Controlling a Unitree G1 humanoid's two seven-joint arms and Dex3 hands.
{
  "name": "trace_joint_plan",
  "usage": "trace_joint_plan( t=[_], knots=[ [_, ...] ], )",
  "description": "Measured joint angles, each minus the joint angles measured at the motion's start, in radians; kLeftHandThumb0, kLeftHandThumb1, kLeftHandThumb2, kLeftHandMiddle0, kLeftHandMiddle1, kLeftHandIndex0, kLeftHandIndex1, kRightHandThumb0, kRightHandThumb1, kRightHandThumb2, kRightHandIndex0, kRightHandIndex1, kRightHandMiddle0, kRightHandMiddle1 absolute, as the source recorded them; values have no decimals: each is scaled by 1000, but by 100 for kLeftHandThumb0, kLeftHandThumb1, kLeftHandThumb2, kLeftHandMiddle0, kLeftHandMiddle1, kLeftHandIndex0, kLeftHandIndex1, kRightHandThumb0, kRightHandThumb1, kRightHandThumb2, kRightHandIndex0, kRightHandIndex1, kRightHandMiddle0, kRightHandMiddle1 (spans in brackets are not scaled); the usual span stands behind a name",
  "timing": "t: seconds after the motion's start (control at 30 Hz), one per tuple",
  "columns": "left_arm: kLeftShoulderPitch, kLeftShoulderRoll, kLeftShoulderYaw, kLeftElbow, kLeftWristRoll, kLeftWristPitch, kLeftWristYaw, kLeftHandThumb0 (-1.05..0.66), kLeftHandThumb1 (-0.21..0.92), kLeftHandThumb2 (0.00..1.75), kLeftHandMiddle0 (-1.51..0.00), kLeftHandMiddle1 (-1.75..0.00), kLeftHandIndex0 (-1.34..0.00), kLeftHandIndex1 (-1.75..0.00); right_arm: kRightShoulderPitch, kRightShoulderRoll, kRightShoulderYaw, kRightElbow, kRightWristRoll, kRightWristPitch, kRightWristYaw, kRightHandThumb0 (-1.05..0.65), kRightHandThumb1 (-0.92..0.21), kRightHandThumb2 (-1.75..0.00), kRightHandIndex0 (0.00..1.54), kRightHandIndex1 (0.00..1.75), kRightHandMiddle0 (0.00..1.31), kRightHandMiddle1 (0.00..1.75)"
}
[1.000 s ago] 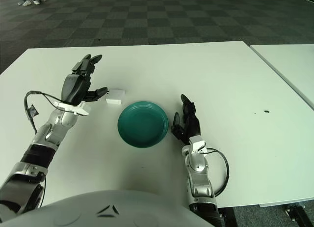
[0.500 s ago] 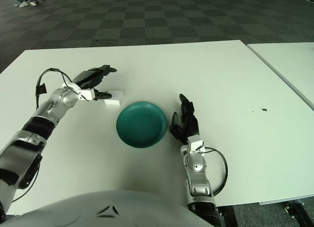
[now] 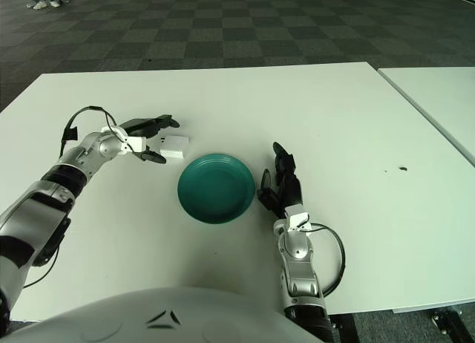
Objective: Put the charger into the plate.
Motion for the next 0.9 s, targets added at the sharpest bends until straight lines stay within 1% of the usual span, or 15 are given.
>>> trace_joint_plan(
  t=[0.13,0.33,0.9],
  knots=[
    [-26,-14,-24,62,7,-25,31,-105,92,35,-22,-1,-7,-96,0,2,2,-1,0,-1,0,-74,-92,-88,11,0,0,44],
    [-34,-26,-46,102,14,-44,53,-105,92,34,-23,-1,-6,-96,0,3,2,0,0,-1,0,-74,-92,-88,12,1,0,45],
    [-58,-31,-100,144,37,-21,106,-105,92,33,-19,0,-7,-98,3,4,-1,0,3,-4,0,-74,-92,-88,13,1,0,47]
  ],
)
